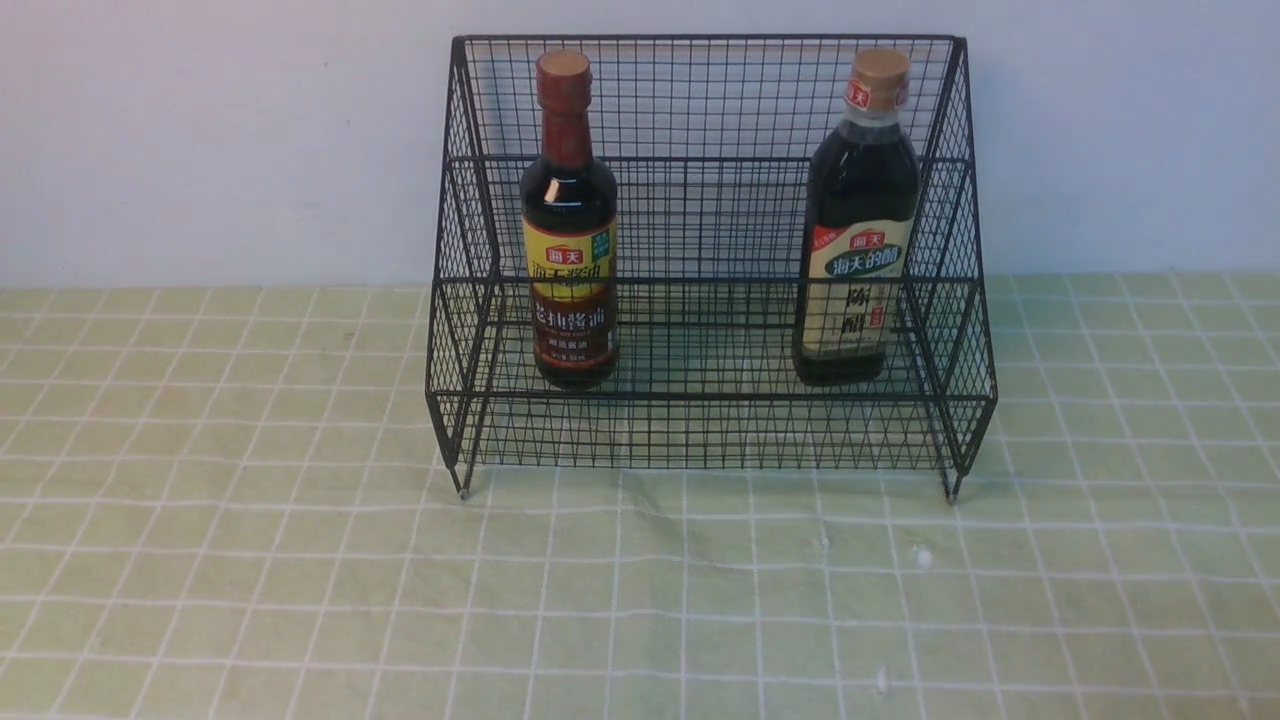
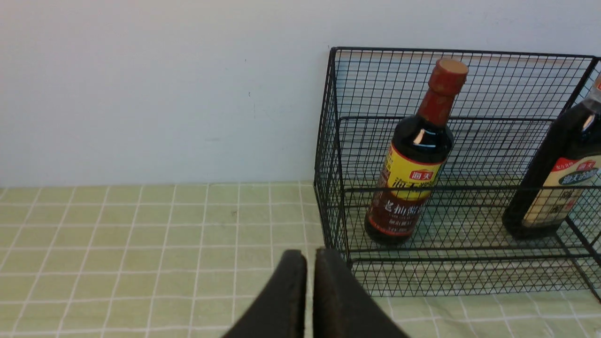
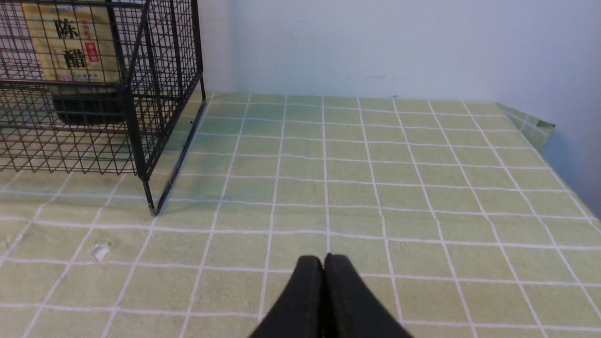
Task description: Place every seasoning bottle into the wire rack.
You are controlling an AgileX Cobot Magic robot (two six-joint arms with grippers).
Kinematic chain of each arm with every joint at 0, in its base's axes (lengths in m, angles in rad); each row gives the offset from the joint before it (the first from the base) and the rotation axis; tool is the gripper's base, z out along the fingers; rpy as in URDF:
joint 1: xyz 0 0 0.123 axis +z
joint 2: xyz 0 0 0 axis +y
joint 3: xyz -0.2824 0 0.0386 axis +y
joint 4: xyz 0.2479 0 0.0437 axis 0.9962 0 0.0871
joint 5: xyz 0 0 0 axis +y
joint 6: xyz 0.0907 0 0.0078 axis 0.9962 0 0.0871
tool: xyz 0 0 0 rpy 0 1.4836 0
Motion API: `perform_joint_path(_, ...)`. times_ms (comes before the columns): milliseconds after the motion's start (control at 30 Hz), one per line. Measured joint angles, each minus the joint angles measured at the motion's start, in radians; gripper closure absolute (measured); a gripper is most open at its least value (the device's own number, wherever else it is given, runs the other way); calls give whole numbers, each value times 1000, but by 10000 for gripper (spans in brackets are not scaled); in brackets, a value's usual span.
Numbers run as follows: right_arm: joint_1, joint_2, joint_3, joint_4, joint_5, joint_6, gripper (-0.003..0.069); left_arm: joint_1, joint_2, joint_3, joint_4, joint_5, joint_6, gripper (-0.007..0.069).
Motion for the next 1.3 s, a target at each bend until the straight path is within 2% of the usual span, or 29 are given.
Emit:
perform_joint_path(267, 0, 0, 0, 0, 0, 0, 673, 0, -89, 11, 33, 55, 11, 617)
perform_joint_path(467, 0, 0, 0, 0, 0, 0, 673, 11, -107, 96, 41, -79, 88, 617)
perform_joint_path(600, 0, 0, 0, 0, 0, 0, 673, 58, -169, 231, 6, -205, 161, 617)
perform_joint_path(700, 0, 0, 0, 0, 0, 0, 673, 129, -288, 439, -33, -340, 235, 617)
perform_joint_path(833, 0, 0, 0, 0, 0, 0, 673, 194, -405, 646, -80, -407, 283, 617)
perform_joint_path(1033, 0, 0, 0, 0, 0, 0, 673, 248, -553, 912, -130, -430, 324, 617)
perform_joint_path(1300, 0, 0, 0, 0, 0, 0, 673, 248, -558, 934, -134, -387, 327, 617)
